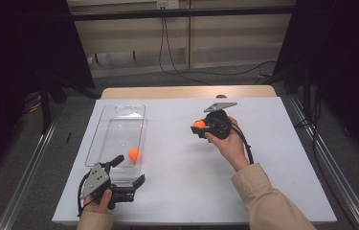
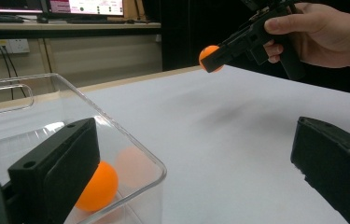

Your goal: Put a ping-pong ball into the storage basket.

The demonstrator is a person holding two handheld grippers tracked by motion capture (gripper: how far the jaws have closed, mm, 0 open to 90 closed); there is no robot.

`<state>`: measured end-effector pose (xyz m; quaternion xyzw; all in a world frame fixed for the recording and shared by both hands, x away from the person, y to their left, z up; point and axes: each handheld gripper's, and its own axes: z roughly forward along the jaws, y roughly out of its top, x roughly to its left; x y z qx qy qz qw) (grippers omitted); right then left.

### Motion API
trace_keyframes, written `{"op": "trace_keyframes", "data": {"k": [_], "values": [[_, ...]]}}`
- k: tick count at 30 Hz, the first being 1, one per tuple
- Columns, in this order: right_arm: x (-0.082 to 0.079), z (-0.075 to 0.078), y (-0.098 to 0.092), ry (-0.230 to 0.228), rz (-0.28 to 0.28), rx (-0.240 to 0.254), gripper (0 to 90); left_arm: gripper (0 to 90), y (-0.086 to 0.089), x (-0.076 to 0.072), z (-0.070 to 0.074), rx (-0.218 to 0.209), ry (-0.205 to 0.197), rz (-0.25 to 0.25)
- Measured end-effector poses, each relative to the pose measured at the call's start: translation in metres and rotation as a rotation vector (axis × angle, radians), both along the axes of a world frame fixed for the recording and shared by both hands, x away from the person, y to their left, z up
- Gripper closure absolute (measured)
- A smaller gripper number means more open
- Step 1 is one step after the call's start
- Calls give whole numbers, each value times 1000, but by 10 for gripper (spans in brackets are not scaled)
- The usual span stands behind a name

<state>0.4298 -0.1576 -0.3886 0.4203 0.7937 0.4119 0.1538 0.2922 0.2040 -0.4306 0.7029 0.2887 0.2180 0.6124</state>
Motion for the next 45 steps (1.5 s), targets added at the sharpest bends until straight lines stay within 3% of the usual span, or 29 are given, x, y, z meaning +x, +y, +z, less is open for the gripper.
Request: {"op": "trace_keyframes", "data": {"k": [45], "values": [[2,11,46,-18,104,10,512,11,0,0,0,-8,6,1]]}}
